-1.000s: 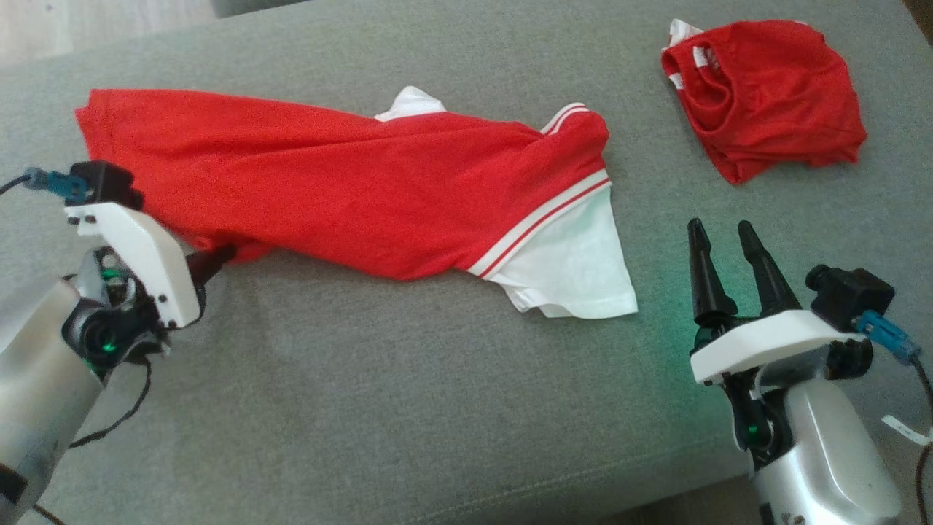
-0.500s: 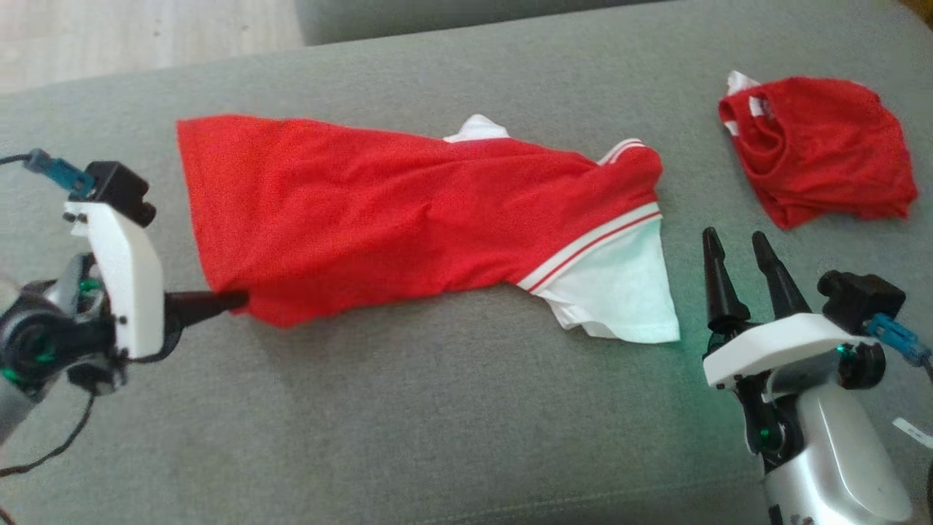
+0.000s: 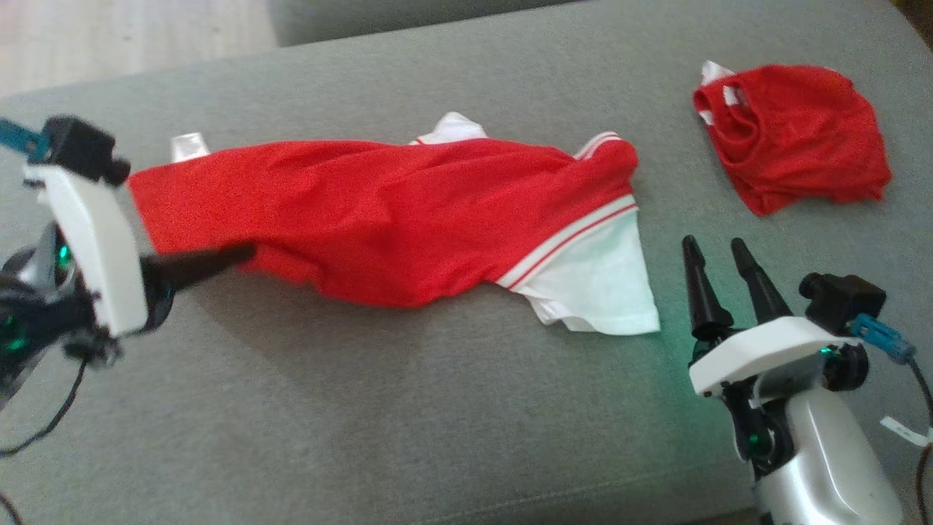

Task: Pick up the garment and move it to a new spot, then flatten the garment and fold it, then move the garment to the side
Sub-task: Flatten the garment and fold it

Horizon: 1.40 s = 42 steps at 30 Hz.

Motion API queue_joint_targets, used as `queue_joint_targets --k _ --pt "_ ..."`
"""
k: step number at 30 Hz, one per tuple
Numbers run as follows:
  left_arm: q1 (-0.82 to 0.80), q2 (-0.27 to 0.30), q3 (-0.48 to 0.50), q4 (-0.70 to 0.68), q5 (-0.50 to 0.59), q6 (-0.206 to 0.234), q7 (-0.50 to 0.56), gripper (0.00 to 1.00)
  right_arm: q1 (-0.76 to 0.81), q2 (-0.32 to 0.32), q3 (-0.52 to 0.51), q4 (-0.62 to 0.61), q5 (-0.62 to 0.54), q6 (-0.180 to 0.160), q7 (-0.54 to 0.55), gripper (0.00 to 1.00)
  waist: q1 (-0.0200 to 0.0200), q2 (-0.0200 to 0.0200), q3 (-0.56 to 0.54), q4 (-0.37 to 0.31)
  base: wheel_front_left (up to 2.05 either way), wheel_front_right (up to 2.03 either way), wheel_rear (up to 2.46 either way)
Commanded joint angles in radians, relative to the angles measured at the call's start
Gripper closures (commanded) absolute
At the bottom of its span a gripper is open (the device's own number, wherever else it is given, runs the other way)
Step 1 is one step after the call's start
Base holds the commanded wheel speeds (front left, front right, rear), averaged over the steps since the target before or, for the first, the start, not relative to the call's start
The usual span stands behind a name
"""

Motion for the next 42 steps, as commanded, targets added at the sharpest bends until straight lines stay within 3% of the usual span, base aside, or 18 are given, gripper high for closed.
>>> queue_joint_targets --k 1,9,10,11,12,17,27,42 --pt "-0.077 0.016 0.078 0.003 0.015 0.009 -0.020 1.00 -0.037 -0.004 0.033 -0.033 0.013 -0.001 -0.006 0.00 0.0000 0.0000 0.033 -0.038 0.00 0.00 0.00" --pt "-0.198 -0.146 0.087 0.220 0.091 0.014 -0.079 1.00 -0.093 -0.004 0.100 0.015 0.069 -0.001 -0.056 0.00 0.0000 0.0000 0.124 -0.155 0.00 0.00 0.00" --pt "-0.209 -0.163 0.085 0.252 0.099 0.011 -0.084 0.82 -0.098 -0.004 0.107 0.024 0.076 -0.001 -0.064 0.00 0.0000 0.0000 0.131 -0.165 0.00 0.00 0.00" --pt "-0.219 -0.181 0.080 0.284 0.109 0.007 -0.088 0.51 -0.104 -0.004 0.112 0.033 0.082 -0.001 -0.074 0.00 0.0000 0.0000 0.138 -0.171 0.00 0.00 0.00" --pt "-0.227 -0.198 0.074 0.318 0.118 0.003 -0.090 0.00 -0.108 -0.004 0.116 0.043 0.088 -0.001 -0.082 0.00 0.0000 0.0000 0.141 -0.175 0.00 0.00 0.00" --pt "-0.261 -0.245 0.060 0.437 0.157 -0.025 -0.120 0.00 -0.126 -0.004 0.126 0.084 0.100 -0.001 -0.112 0.00 0.0000 0.0000 0.146 -0.171 0.00 0.00 0.00" --pt "-0.282 -0.243 0.053 0.452 0.151 -0.045 -0.100 0.00 -0.135 -0.004 0.107 0.108 0.078 -0.001 -0.118 0.00 0.0000 0.0000 0.127 -0.125 0.00 0.00 0.00" --pt "-0.296 -0.248 0.104 0.602 0.058 -0.035 -0.050 0.00 -0.175 -0.004 0.161 0.146 0.132 -0.001 -0.161 0.00 0.0000 0.0000 0.193 -0.223 0.00 0.00 0.00"
